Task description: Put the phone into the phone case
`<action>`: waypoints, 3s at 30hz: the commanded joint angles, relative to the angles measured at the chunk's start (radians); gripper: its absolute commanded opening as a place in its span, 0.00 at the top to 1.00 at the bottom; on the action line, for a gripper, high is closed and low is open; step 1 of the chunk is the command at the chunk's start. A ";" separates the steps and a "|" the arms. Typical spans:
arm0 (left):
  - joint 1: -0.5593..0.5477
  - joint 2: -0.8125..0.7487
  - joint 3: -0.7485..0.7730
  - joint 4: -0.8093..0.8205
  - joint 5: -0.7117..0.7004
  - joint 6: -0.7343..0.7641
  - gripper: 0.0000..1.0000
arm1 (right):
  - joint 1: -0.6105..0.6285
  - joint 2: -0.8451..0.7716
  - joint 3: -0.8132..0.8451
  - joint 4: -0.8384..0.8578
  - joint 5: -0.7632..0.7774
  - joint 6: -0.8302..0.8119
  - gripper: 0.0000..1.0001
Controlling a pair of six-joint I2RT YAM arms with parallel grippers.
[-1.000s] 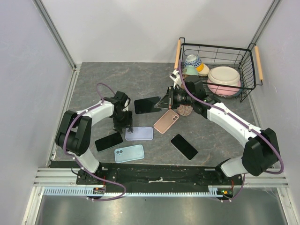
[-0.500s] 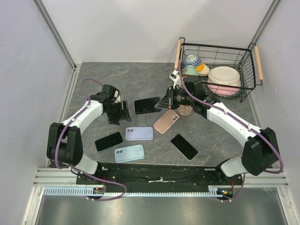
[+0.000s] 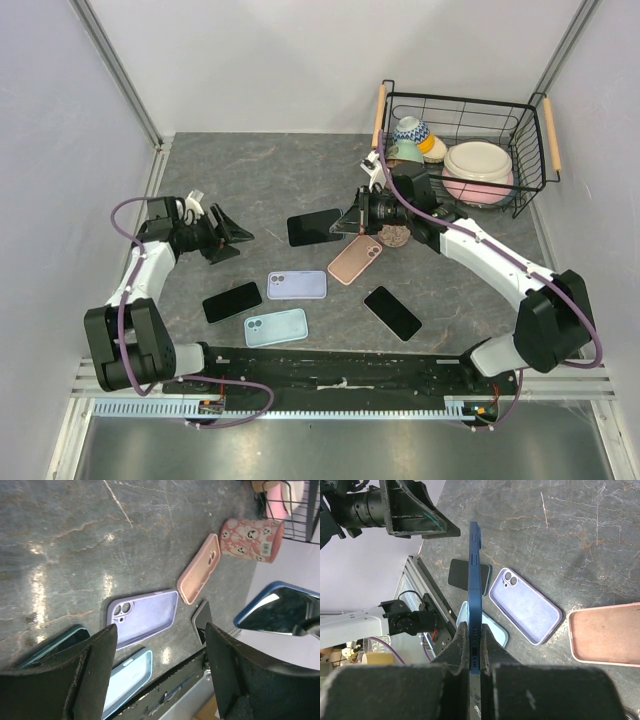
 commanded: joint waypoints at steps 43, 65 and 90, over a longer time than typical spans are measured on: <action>0.003 -0.119 -0.063 0.060 0.126 0.016 0.25 | 0.178 0.321 -0.185 0.432 0.005 0.363 1.00; 0.003 -0.160 -0.097 0.062 0.106 0.012 0.26 | 0.186 0.399 -0.321 0.512 0.087 0.459 1.00; -0.355 -0.018 -0.069 0.049 -0.229 -0.102 0.32 | 0.186 0.493 -0.430 0.576 0.192 0.493 1.00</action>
